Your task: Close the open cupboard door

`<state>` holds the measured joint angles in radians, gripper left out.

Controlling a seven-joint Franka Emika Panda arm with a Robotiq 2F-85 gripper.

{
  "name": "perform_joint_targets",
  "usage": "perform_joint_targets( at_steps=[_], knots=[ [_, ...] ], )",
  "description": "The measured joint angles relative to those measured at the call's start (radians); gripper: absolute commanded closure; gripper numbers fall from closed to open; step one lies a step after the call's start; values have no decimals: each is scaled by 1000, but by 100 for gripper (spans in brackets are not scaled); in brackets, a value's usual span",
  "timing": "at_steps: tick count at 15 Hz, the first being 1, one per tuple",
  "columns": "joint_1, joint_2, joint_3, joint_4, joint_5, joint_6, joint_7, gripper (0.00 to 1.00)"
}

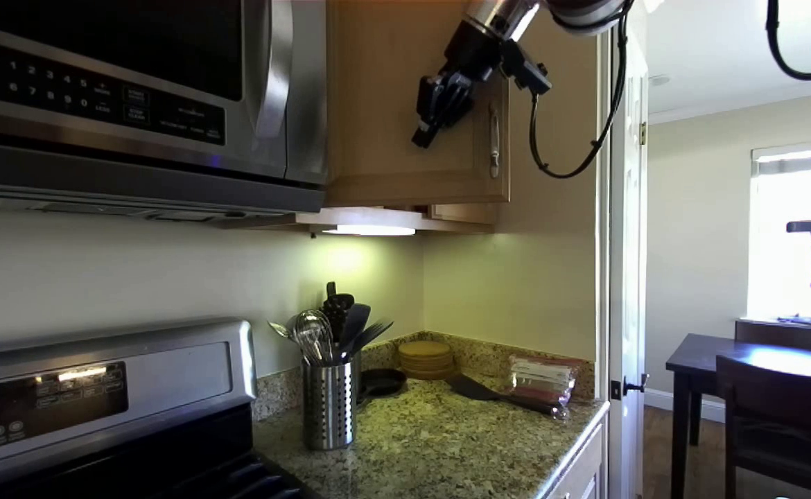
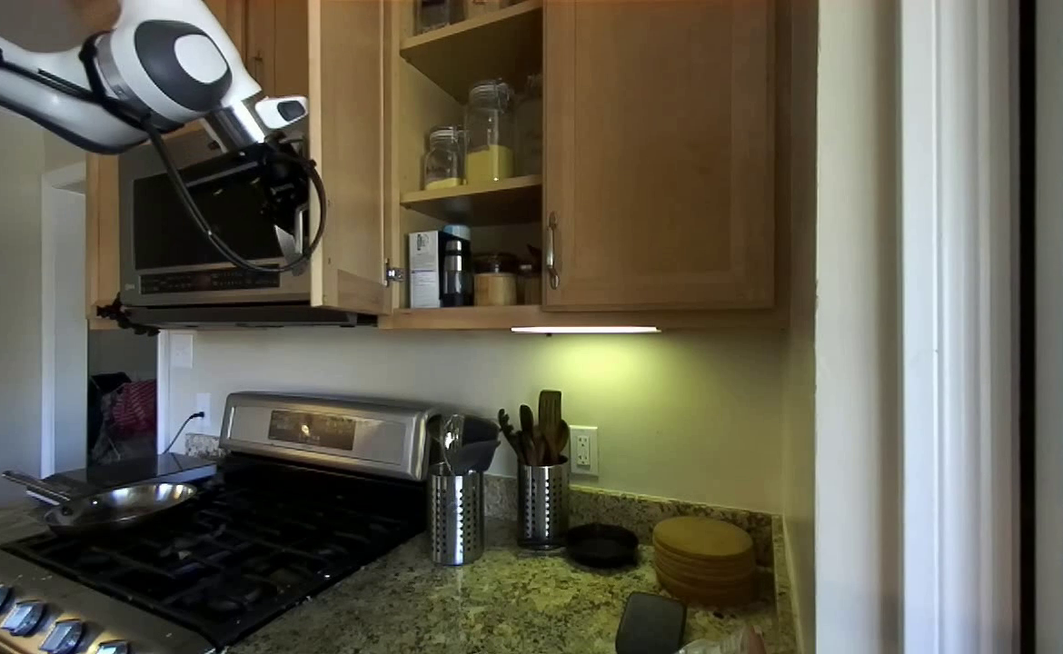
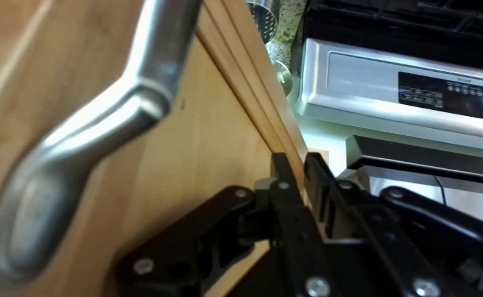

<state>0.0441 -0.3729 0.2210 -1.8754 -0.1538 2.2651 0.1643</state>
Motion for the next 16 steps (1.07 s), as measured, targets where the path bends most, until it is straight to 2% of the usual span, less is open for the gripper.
perform_joint_targets(
  at_steps=[5, 11, 14, 15, 16],
  knots=[
    [-44, 13, -3, -25, -107, 33, 46, 96],
    [-114, 37, -3, -39, -279, 35, 172, 96],
    [-128, 58, -4, -38, -327, 33, 219, 96],
    [-127, 59, -3, -38, -327, 31, 221, 86],
    [-123, 58, -3, -38, -323, 27, 221, 69]
  ],
)
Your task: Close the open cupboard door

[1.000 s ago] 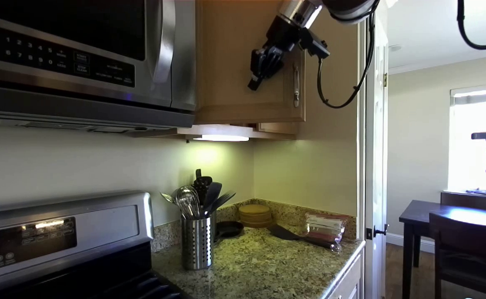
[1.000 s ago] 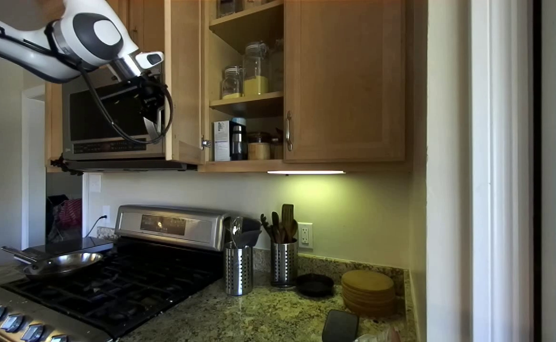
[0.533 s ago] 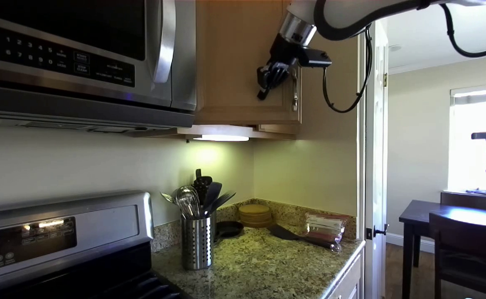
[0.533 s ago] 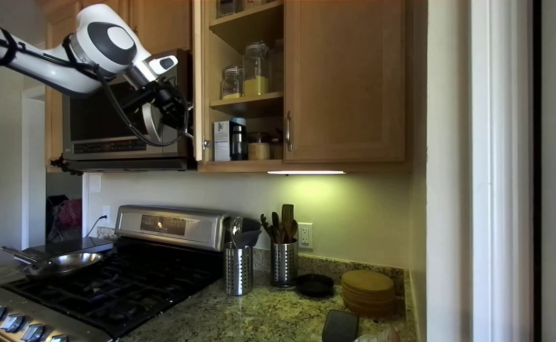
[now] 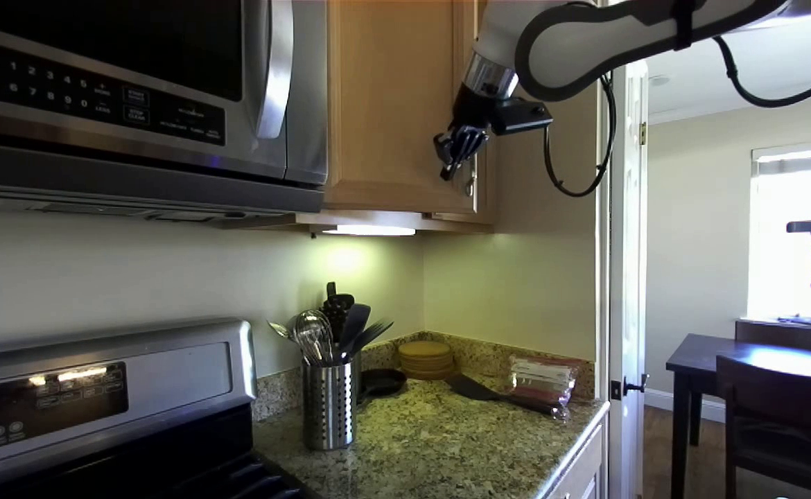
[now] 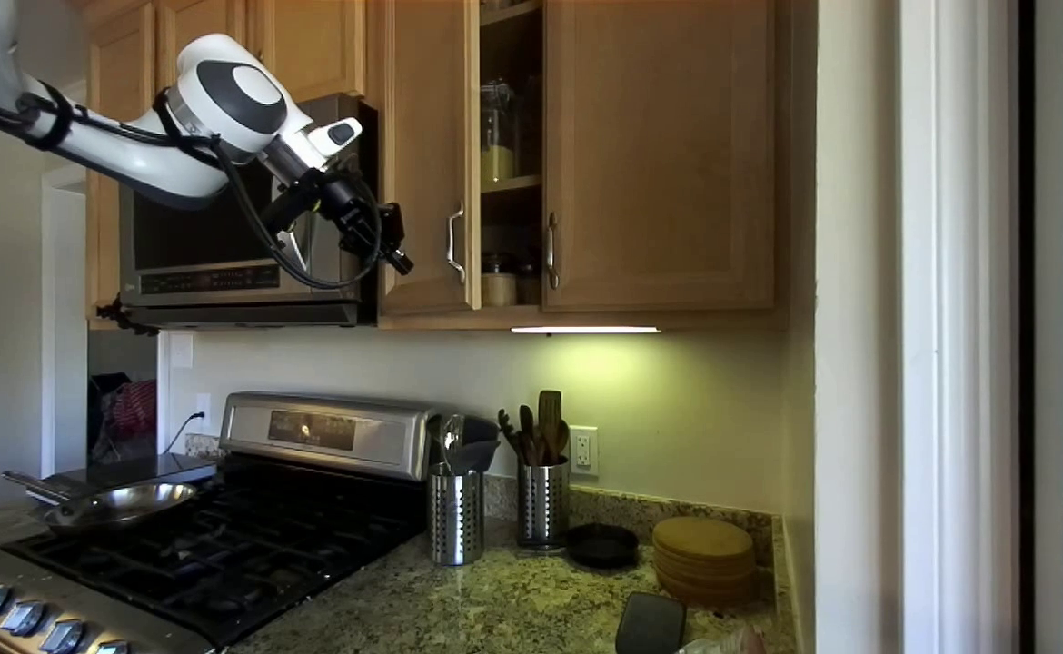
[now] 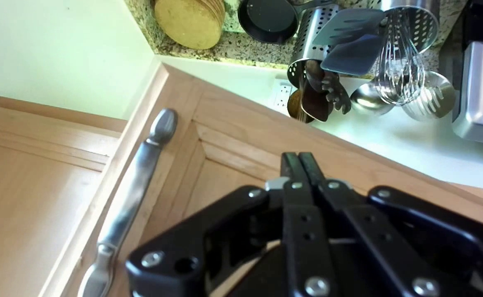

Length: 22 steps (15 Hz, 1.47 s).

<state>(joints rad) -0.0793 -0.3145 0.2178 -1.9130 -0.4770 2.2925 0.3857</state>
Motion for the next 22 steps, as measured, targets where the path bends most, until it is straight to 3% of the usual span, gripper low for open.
perform_joint_targets(
  at_steps=[6, 11, 17, 22],
  knots=[
    [61, -20, -2, -18, 155, -137, -49, 32],
    [114, -93, -16, -104, 344, -359, -75, 2],
    [121, -238, -29, -222, 461, -595, -75, 0],
    [125, -359, -30, -339, 561, -679, -74, 0]
  ],
)
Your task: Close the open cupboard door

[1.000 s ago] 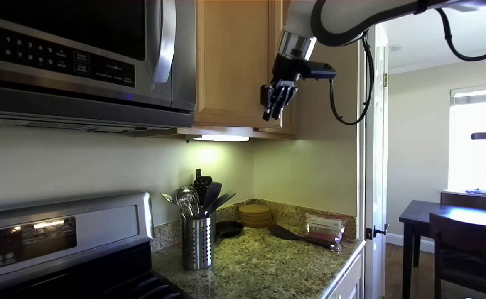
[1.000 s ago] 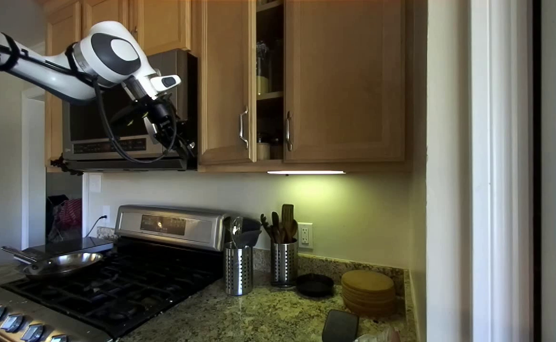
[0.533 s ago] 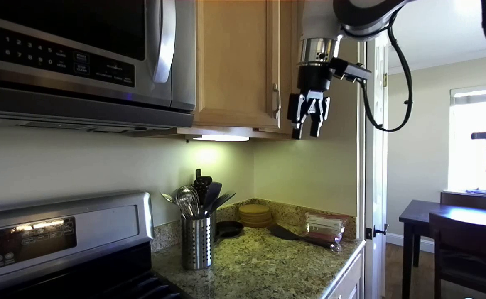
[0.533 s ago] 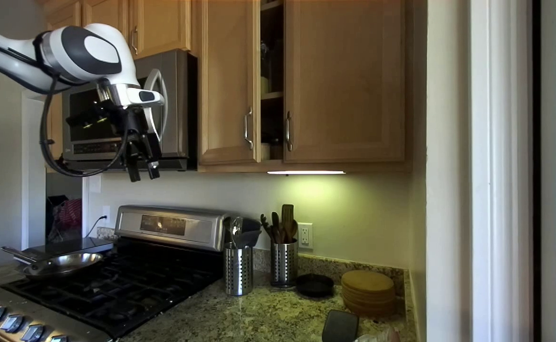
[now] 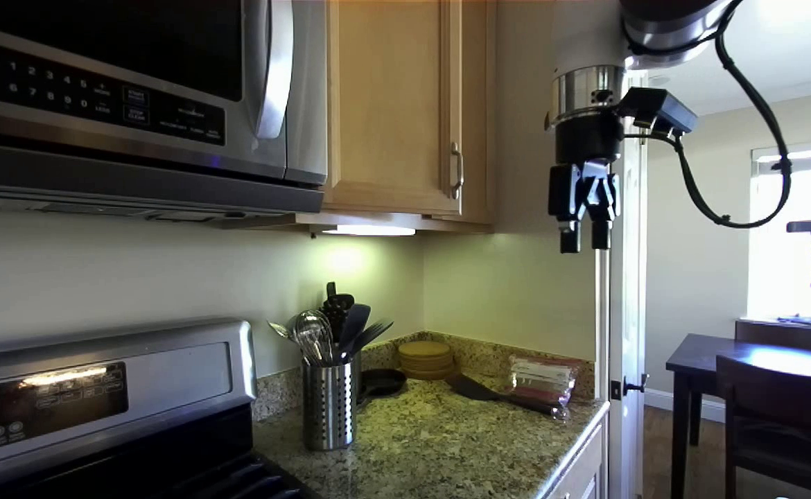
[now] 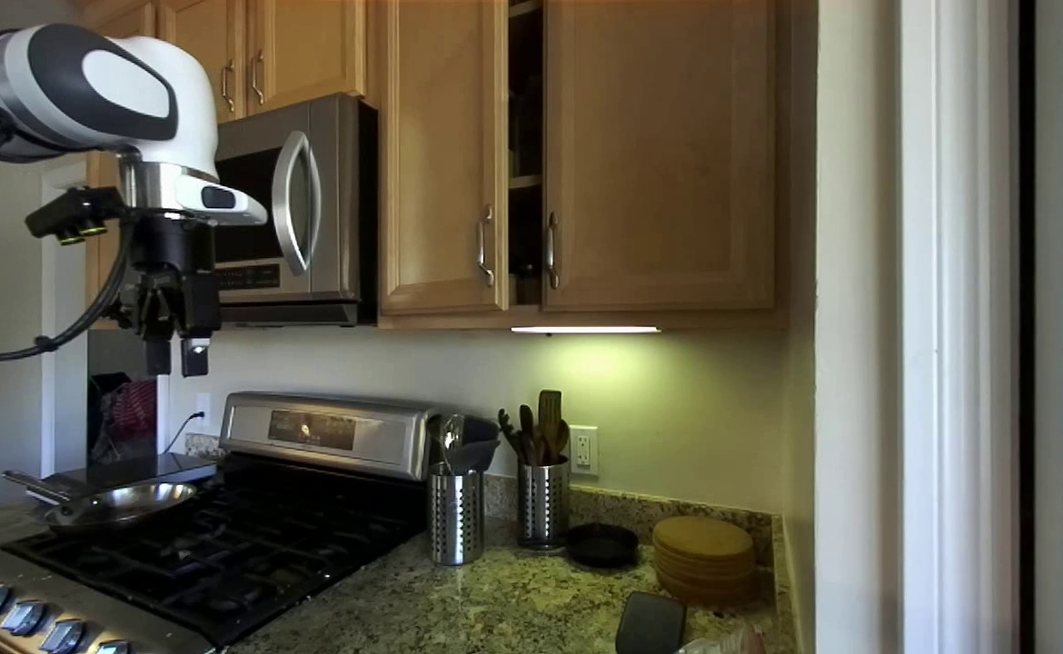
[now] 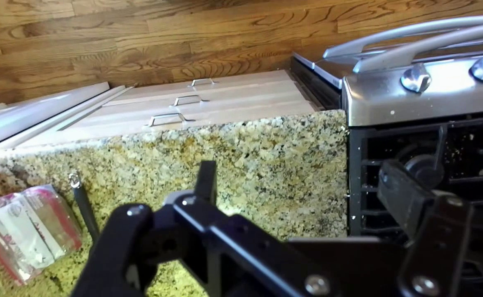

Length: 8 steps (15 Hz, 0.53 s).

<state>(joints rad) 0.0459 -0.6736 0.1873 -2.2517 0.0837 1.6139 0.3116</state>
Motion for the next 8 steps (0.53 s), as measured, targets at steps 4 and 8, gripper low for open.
perform_joint_targets(
  at_steps=[4, 8],
  knots=[
    [3, -76, 3, -58, 40, -30, 5, 0],
    [3, -87, 3, -67, 41, -30, 5, 0]
  ],
)
